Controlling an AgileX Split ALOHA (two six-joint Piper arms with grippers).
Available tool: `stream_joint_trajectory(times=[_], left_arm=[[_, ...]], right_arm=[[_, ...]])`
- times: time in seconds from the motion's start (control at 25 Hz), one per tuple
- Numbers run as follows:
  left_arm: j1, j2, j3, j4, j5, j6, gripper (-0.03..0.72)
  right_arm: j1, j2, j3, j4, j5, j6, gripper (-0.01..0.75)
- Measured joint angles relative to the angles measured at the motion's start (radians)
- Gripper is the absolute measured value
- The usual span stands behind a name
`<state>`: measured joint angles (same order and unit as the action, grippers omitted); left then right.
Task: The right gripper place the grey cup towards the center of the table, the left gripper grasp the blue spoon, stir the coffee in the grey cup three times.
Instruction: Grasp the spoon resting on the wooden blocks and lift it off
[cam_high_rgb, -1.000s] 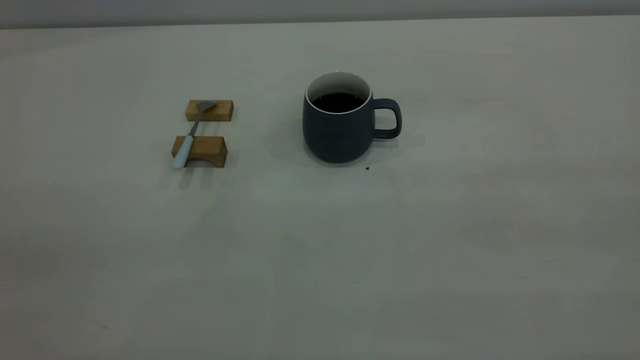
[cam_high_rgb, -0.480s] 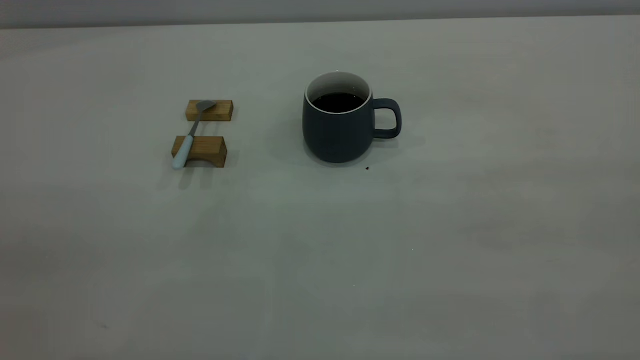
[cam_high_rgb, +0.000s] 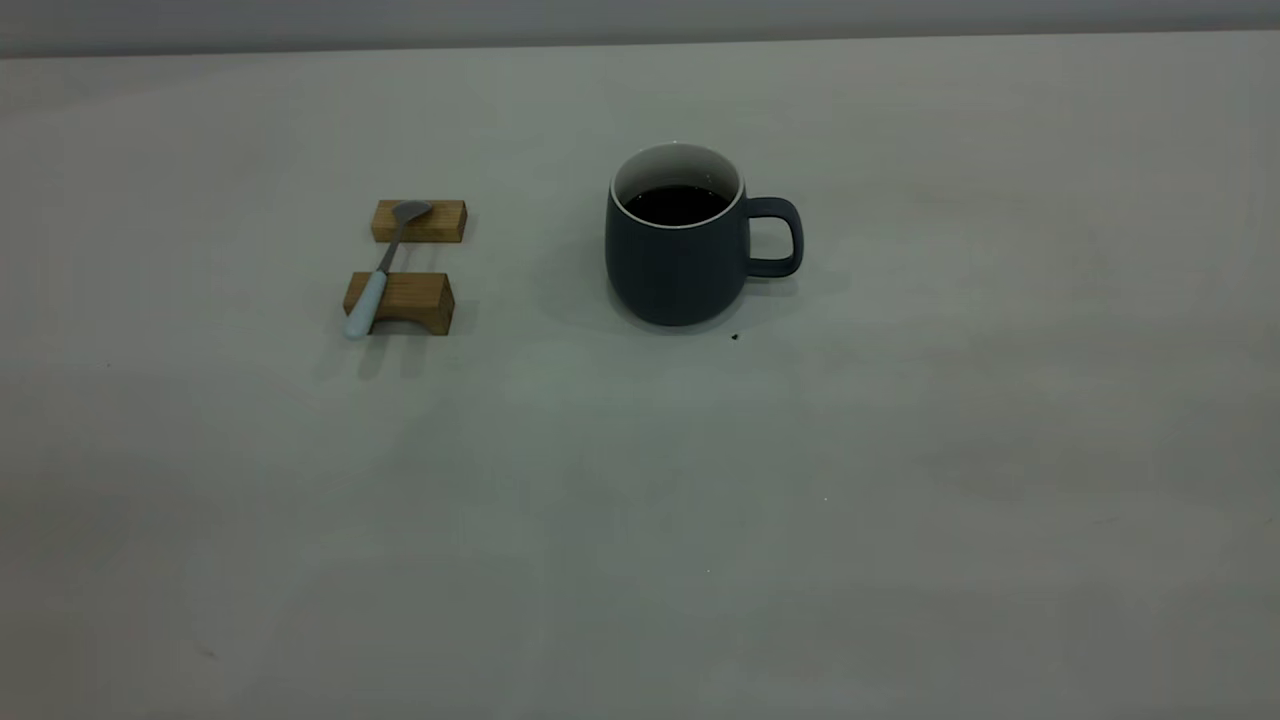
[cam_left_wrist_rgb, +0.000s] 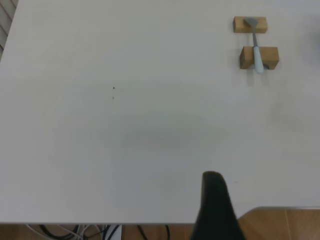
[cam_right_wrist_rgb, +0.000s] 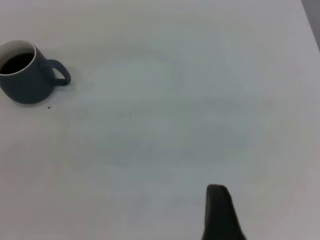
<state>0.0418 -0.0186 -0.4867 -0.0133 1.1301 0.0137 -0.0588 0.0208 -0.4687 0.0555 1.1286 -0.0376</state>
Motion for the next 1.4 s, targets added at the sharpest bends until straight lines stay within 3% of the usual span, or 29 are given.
stream_joint_trajectory(times=[0.12,0.28,0.64,1.0,1.4], left_arm=[[0.0,0.009,-0.006,0.002,-0.009,0.0,0.585],[0.0,0.147,-0.045,-0.002,-0.112,0.0,0.585],[0.0,0.756,-0.13,-0.007,-0.241,0.001,0.6],[-0.004,1.284,-0.226,-0.2,-0.483,0.071,0.6],[-0.168,1.764,-0.447,-0.202,-0.59,0.014,0.599]], right_arm=[[0.0,0.0,0.0,0.0,0.0,0.0,0.523],[0.0,0.0,0.0,0.0,0.0,0.0,0.523],[0.0,0.0,0.0,0.001,0.0,0.001,0.523],[0.0,0.0,0.0,0.001,0.0,0.001,0.523],[0.0,0.0,0.0,0.001,0.0,0.001,0.523]])
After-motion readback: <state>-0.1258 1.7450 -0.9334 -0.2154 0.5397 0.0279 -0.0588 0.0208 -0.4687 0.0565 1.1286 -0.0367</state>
